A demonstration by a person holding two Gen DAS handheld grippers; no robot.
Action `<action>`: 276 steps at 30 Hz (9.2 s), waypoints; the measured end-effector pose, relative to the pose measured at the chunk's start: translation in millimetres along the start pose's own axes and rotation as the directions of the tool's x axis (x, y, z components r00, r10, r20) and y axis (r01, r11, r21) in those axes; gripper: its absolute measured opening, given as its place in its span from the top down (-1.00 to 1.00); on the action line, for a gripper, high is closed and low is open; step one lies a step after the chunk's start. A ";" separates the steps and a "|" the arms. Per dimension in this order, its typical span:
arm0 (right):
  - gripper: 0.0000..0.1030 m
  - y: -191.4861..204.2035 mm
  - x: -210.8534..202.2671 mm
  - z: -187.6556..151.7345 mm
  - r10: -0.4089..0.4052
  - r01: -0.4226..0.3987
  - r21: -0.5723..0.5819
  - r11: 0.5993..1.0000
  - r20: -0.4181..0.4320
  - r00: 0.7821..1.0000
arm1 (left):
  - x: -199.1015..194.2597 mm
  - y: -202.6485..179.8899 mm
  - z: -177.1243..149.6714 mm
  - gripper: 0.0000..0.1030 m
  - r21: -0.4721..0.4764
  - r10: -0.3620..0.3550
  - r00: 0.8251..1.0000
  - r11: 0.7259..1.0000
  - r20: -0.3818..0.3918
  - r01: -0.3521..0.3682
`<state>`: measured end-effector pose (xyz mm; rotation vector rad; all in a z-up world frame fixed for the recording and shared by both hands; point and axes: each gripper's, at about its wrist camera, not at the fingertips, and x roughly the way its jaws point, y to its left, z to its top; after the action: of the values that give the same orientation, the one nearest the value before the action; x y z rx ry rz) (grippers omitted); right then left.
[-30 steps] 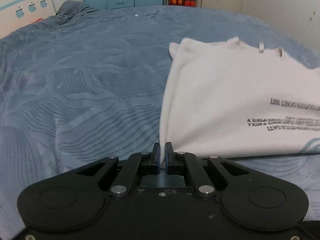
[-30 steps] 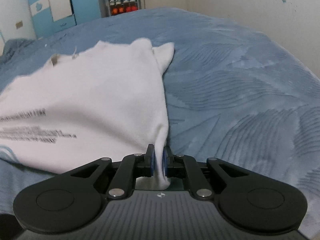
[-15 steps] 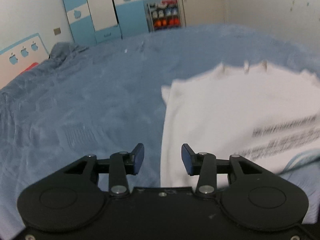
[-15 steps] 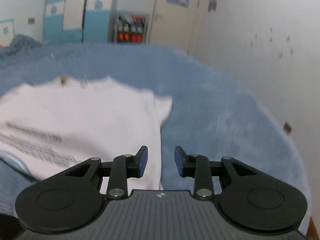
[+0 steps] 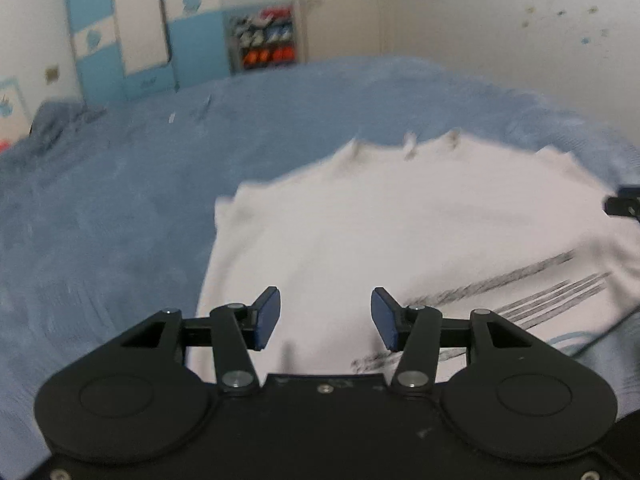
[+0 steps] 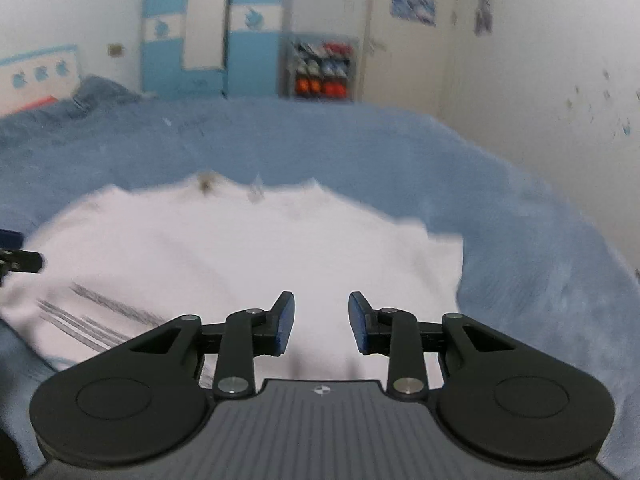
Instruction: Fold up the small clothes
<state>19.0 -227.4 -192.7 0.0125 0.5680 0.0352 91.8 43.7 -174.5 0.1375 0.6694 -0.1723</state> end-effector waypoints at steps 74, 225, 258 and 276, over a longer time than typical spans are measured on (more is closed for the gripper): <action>-0.30 -36.5 143.4 26.9 0.011 -0.010 0.136 0.991 -0.011 1.000 | 172.0 12.9 86.6 -0.19 -0.105 0.138 0.990 0.985 0.002 -0.137; 0.83 289.4 41.4 66.0 0.302 -0.350 -0.088 0.933 -0.341 0.890 | -12.5 161.9 -33.0 -0.21 -0.259 0.139 0.978 0.949 -0.158 -0.177; -0.18 199.2 -46.7 158.0 0.406 -0.409 -0.118 0.905 -0.053 0.913 | -45.6 132.0 26.2 -0.21 -0.222 0.150 0.988 0.963 -0.036 -0.154; 0.82 129.5 43.9 40.1 0.374 -0.440 -0.128 0.889 -0.353 0.858 | 46.3 35.1 -18.4 -0.26 -0.046 -0.052 0.988 0.998 -0.146 0.046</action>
<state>73.7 -96.4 -179.8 -0.0747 0.8784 0.5228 123.5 76.1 -215.3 0.0935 0.8238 -0.1967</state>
